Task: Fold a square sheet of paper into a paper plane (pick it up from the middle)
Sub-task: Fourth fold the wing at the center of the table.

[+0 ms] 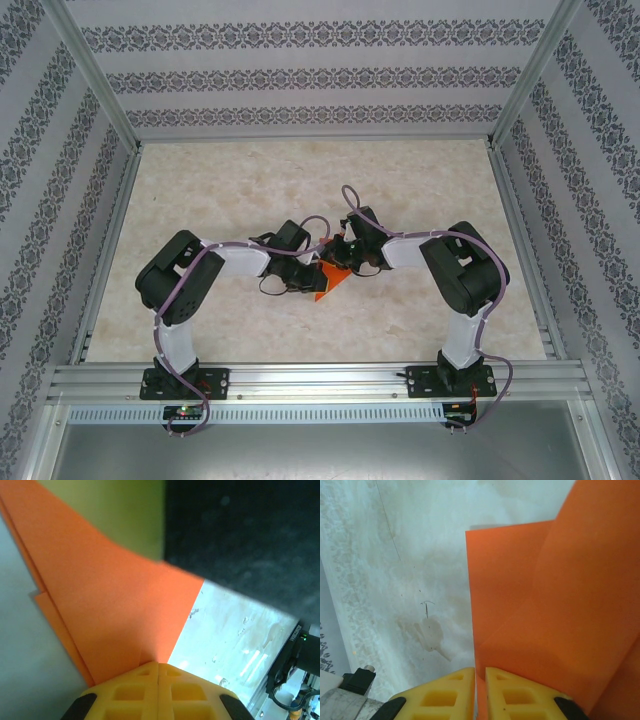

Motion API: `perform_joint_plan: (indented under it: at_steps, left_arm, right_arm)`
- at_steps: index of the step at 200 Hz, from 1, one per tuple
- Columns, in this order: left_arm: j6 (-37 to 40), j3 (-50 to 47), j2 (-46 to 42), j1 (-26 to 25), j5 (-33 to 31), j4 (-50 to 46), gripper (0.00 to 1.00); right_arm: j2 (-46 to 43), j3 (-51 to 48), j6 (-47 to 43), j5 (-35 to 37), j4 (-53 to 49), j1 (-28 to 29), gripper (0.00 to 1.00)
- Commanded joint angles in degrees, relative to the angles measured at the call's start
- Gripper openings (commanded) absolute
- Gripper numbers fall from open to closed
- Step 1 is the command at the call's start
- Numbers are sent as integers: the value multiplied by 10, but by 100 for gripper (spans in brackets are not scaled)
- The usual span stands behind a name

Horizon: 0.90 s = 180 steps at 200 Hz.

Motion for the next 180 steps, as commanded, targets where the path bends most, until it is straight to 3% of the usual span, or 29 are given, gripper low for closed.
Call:
perform_joint_plan:
  at_steps: [1,143,180]
  left_arm:
    - [6,-46,11,-18,25,-124,6]
    - [32,-106,-32,-33,28,-168,9]
    - [16,-105,-86,-33,24,-151,9]
  right_arm:
    - [41,-17,-16,73,-68,-4,14]
    - [43,-14,-16,72,-68,-1,14]
    - [41,-15,-15,68,-63,3,14]
